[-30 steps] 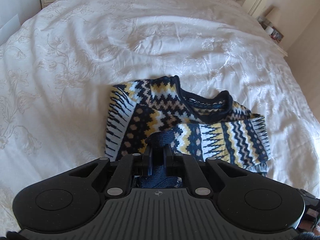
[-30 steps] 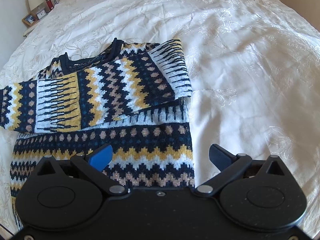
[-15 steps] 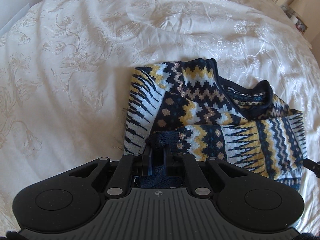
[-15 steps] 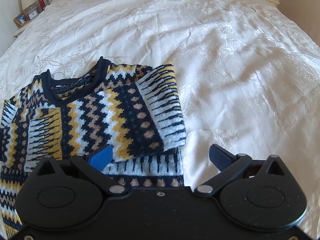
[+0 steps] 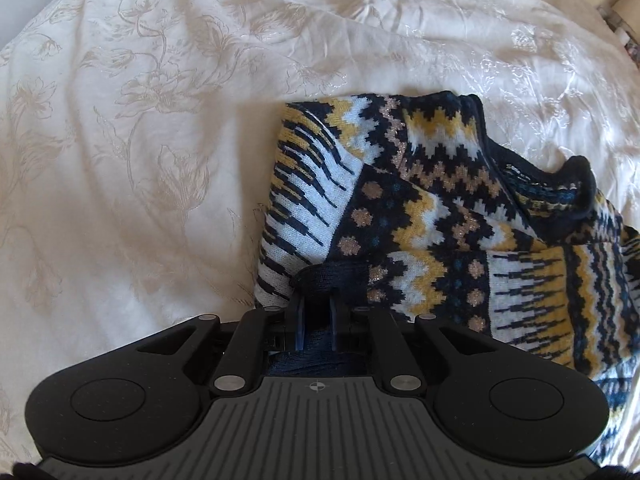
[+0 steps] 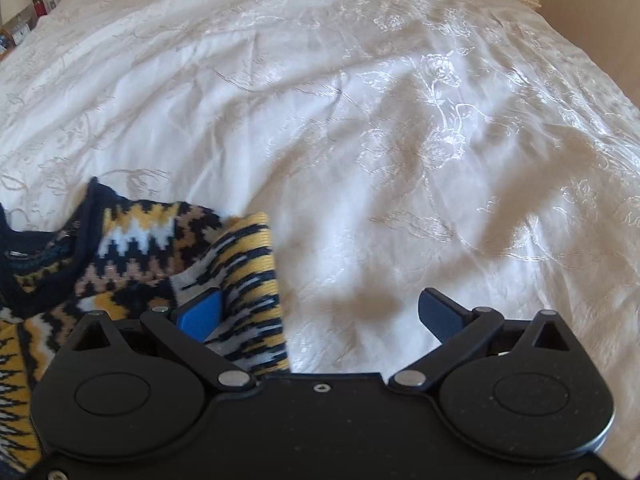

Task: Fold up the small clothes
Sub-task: 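Lift the hem with the left gripper and fold it toward the collar, then open the left gripper and release the navy ribbed hem onto the body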

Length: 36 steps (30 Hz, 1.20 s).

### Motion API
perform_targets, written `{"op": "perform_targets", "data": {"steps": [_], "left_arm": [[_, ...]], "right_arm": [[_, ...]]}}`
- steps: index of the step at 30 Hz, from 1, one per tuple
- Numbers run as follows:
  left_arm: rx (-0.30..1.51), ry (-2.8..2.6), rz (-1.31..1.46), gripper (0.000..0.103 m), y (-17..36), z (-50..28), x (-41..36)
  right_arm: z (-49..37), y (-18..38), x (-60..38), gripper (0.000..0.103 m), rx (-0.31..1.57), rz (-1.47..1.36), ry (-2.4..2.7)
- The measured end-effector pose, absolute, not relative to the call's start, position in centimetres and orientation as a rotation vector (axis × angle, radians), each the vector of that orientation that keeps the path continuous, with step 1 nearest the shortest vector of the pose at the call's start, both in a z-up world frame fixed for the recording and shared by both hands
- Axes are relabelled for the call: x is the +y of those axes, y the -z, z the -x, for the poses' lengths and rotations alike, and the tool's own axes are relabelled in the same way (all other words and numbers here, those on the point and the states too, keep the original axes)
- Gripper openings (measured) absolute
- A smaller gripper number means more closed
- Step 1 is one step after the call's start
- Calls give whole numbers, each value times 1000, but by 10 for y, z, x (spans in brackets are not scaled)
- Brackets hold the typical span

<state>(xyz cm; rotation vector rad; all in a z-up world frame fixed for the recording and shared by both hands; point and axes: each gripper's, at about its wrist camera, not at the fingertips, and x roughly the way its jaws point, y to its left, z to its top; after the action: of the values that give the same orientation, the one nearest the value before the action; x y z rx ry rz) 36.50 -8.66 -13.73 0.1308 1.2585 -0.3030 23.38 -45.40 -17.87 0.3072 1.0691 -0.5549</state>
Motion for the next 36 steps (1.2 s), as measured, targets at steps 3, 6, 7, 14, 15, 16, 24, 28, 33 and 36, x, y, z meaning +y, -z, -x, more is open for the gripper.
{"op": "perform_targets", "data": {"steps": [3,6,7,14,15,16,24,28,33,36], "left_arm": [[1268,314,-141,16,141,-367,-88],[1268,314,-117,17,140,-369,-85],[1267,312,-100,17,139,-369,-82],[1225,263,-140,37,126,-356,-62],[1217,251,-150,38,124,-354,-58],[1213,248,-147,38,121,-352,-53],[1135,315,-138,43,96,-332,-68],[1119,339,-180,55,101,-322,-92],[1105,344,-257,56,107,-311,-94],[1097,322,-268,56,110,-311,-84]], "right_arm": [[-227,197,-469,103,1092,-357,547],[-224,197,-470,103,1081,-350,538],[-223,196,-469,103,1076,-357,541],[-200,190,-473,103,1042,-470,576],[-196,189,-473,103,1042,-476,579],[-192,186,-473,103,1040,-480,588],[-171,149,-439,103,957,-426,543],[-175,161,-410,103,1023,-363,455],[-161,188,-423,103,1107,-371,556],[-162,187,-426,103,1108,-375,557]]}}
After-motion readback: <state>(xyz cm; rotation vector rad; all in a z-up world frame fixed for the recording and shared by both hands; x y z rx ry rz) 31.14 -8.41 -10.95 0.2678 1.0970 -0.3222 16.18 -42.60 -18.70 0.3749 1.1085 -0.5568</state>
